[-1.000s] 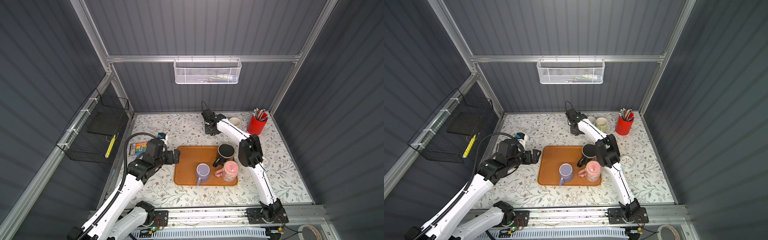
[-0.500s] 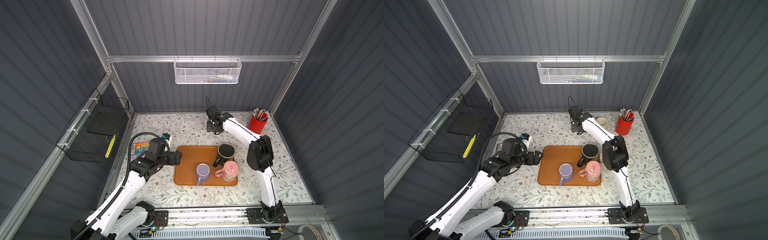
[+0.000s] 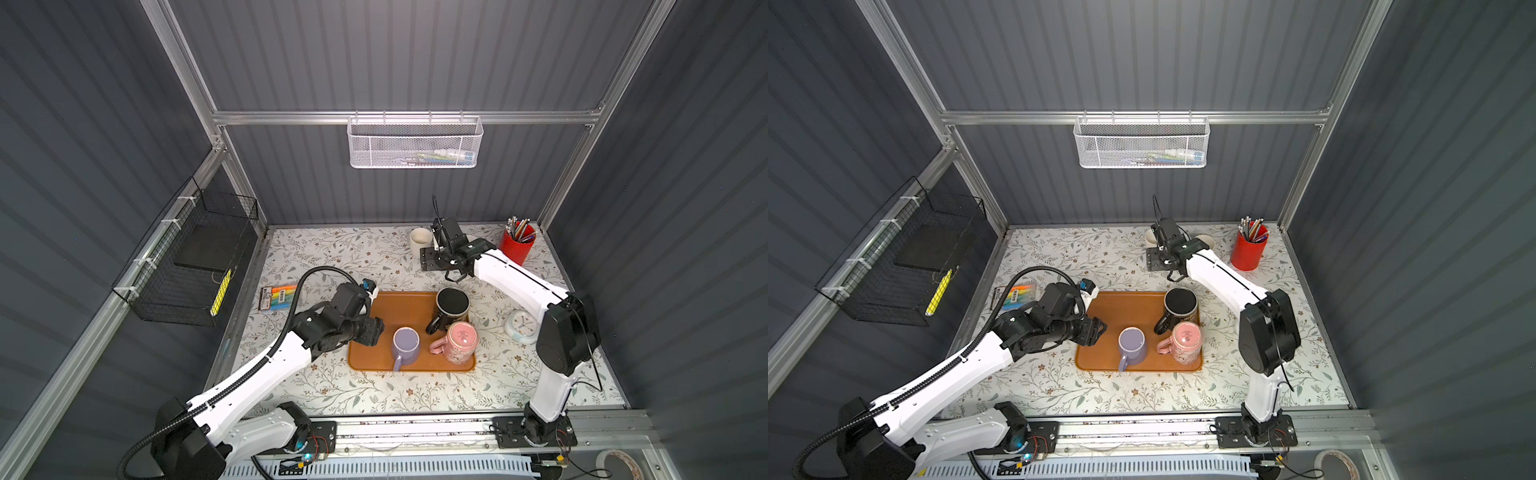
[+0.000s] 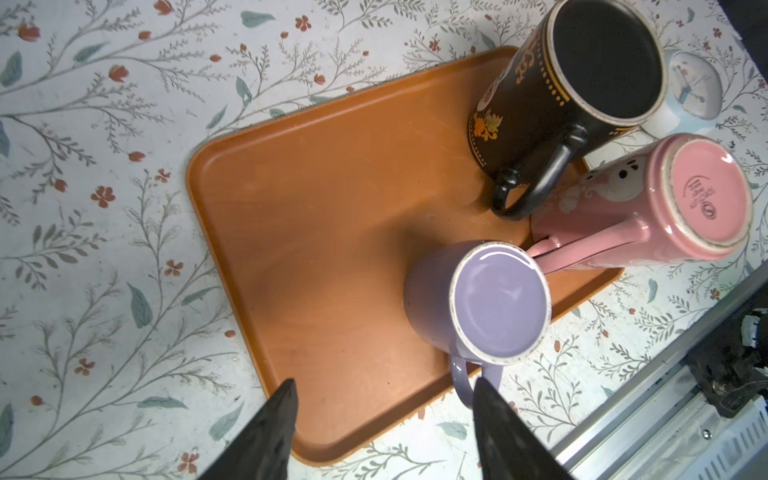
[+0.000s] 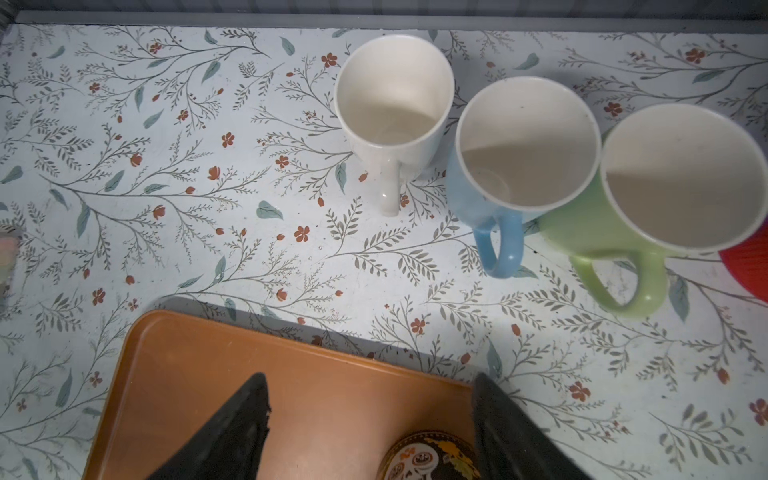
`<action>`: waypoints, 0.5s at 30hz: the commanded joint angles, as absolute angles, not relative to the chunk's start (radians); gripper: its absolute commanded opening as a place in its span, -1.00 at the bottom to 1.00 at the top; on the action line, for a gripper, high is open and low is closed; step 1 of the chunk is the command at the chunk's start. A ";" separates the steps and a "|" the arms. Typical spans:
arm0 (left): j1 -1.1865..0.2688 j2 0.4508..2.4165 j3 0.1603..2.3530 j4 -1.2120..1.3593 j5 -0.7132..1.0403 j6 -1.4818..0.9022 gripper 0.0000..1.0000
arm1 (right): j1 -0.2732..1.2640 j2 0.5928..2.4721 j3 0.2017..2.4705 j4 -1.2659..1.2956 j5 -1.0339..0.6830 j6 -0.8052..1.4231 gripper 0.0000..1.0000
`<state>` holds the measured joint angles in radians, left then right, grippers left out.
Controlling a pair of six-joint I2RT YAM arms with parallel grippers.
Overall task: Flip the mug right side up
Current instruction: 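Raise the right gripper toward the black mug while the left moves over the purple mug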
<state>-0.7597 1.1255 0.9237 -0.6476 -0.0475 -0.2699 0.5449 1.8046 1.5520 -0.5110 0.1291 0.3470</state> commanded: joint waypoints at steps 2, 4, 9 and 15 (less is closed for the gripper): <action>-0.835 1.163 0.964 -0.708 -0.136 -0.301 0.26 | 0.539 1.703 1.454 -0.424 0.090 0.316 0.57; -0.871 1.186 0.973 -0.721 -0.163 -0.314 0.26 | 0.534 1.656 1.404 -0.399 0.081 0.317 0.58; -0.964 1.219 0.982 -0.735 -0.240 -0.357 0.35 | 0.506 1.533 1.258 -0.318 0.043 0.354 0.62; -1.058 1.283 0.994 -0.735 -0.289 -0.403 0.45 | 0.460 1.374 1.072 -0.207 -0.001 0.399 0.71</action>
